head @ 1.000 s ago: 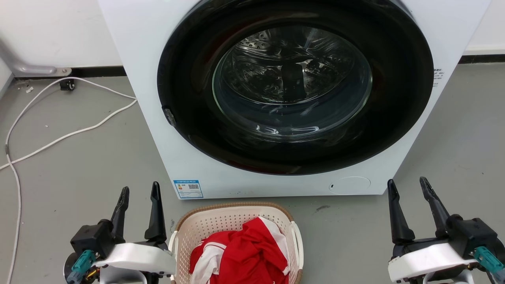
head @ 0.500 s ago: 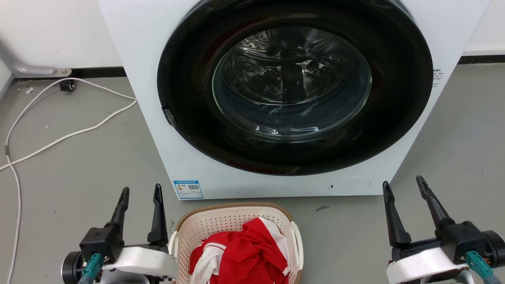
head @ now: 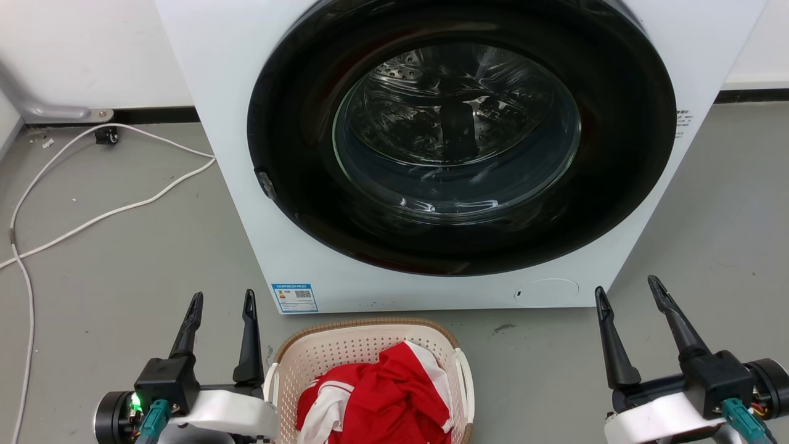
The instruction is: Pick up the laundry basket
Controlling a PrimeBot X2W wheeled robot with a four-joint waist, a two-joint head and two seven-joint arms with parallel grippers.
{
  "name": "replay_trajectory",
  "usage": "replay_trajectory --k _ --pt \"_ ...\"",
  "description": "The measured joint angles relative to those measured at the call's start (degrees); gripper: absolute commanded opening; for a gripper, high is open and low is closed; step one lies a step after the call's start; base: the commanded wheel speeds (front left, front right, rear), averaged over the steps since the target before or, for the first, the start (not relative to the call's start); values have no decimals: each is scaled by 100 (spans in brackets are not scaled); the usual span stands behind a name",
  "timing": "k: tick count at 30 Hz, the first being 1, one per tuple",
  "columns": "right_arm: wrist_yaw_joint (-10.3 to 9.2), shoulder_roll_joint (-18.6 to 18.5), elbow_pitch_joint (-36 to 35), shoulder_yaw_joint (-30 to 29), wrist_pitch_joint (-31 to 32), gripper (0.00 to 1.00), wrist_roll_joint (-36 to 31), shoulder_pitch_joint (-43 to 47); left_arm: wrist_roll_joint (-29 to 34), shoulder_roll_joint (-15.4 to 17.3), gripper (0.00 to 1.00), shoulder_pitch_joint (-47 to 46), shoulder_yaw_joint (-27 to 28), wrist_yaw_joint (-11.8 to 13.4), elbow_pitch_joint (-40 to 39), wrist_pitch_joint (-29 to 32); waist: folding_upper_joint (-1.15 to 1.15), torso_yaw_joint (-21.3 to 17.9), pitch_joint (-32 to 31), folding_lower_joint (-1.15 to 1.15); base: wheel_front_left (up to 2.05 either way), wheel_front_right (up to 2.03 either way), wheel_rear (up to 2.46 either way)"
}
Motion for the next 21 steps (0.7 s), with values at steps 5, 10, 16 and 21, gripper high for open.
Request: replay_trajectory --k 5,10,16,21 --pt "0 0 -5 2 0 100 94 0 -2 0 100 20 9 -2 -2 0 0 4 3 0 0 0 0" --pt "0 -1 12 -3 0 100 175 3 -2 0 100 20 21 -4 4 -7 0 4 15 0 0 0 0" --pt "0 -1 37 -8 0 100 226 4 7 0 100 21 30 -5 8 -8 0 -4 31 0 0 0 0" --pt "0 -1 47 12 0 100 269 8 14 0 100 21 43 -5 3 -8 0 -7 40 0 0 0 0"
